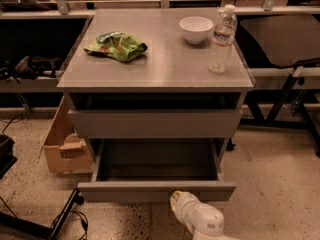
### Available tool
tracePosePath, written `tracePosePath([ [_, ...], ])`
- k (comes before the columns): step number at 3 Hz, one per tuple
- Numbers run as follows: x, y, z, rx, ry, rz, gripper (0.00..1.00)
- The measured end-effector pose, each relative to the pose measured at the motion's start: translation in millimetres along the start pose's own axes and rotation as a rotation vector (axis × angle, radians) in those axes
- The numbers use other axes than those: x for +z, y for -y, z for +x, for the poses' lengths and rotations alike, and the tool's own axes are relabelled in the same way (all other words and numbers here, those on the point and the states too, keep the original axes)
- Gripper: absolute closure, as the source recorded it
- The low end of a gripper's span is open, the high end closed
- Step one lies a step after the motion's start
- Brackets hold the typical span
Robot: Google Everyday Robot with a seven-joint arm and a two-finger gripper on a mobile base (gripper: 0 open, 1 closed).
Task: Close middle drawer
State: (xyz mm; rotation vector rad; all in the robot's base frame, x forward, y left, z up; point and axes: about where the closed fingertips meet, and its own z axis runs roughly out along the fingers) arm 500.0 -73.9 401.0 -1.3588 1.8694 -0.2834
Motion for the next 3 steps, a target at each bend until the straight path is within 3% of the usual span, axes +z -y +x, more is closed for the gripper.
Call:
tracePosePath([
  [1, 9, 7, -3, -0.018, 0.006, 0.007, 1.00],
  [3, 49, 47, -7, -0.057, 0.003, 0.021, 1.00],
])
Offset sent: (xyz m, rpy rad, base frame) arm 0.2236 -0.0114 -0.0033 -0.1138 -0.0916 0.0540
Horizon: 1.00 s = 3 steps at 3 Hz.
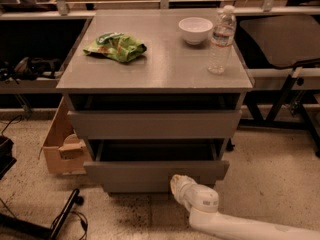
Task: Close middle drawer
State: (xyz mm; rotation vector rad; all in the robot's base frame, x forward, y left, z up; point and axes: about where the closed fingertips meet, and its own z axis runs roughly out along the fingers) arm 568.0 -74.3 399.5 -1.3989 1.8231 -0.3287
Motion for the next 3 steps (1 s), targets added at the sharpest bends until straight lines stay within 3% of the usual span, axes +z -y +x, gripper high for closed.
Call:
tracePosePath([
  [1, 25, 25, 2, -0.007, -0.011, 0.001, 1.00],
  [2, 37, 34, 1, -0.018, -0.015, -0.006, 1.00],
  [3, 58, 56, 4, -0.015, -0.034, -0.005, 0.84],
])
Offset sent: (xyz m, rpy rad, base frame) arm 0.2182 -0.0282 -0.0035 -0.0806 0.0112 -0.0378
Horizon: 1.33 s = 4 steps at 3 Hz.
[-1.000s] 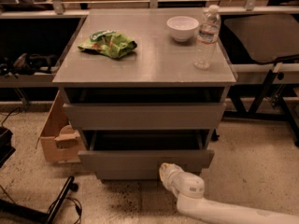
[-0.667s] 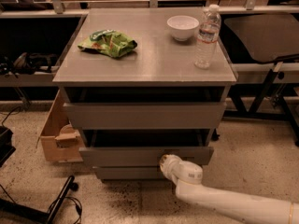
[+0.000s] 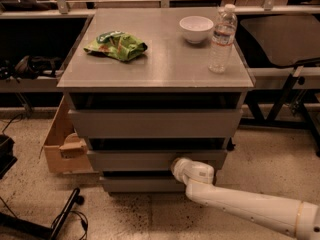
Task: Close middle drawer
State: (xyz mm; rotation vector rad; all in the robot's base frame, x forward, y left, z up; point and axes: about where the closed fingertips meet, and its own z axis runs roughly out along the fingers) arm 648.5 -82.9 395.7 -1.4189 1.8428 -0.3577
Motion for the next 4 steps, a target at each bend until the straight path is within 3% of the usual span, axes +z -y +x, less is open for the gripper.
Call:
tracePosePath([
  [3, 0.9, 1.0, 0.4, 0.001, -0.003, 0.000, 0.14],
  [4, 0.9, 0.9, 0.4, 0.001, -0.003, 0.000, 0.10],
])
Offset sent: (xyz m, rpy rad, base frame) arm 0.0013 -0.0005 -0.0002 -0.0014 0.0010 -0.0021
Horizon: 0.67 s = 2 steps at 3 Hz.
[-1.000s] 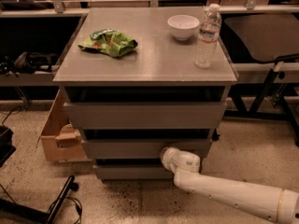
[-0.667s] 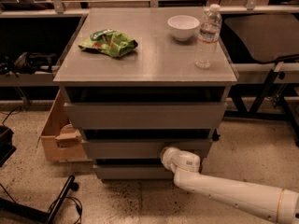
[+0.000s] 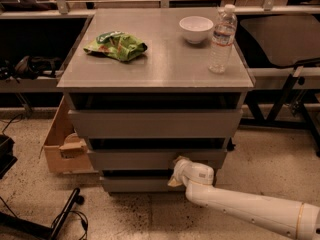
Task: Close middle drawer
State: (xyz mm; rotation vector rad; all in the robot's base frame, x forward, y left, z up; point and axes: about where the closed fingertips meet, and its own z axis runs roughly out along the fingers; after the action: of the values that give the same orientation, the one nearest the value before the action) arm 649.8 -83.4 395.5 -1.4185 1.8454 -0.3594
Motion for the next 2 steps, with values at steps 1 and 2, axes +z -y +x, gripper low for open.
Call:
tracePosePath([
  [1, -6.1, -6.1, 0.4, 0.000, 0.000, 0.000, 0.27],
  [2, -9.7, -9.8, 0.7, 0.000, 0.000, 0.000, 0.50],
])
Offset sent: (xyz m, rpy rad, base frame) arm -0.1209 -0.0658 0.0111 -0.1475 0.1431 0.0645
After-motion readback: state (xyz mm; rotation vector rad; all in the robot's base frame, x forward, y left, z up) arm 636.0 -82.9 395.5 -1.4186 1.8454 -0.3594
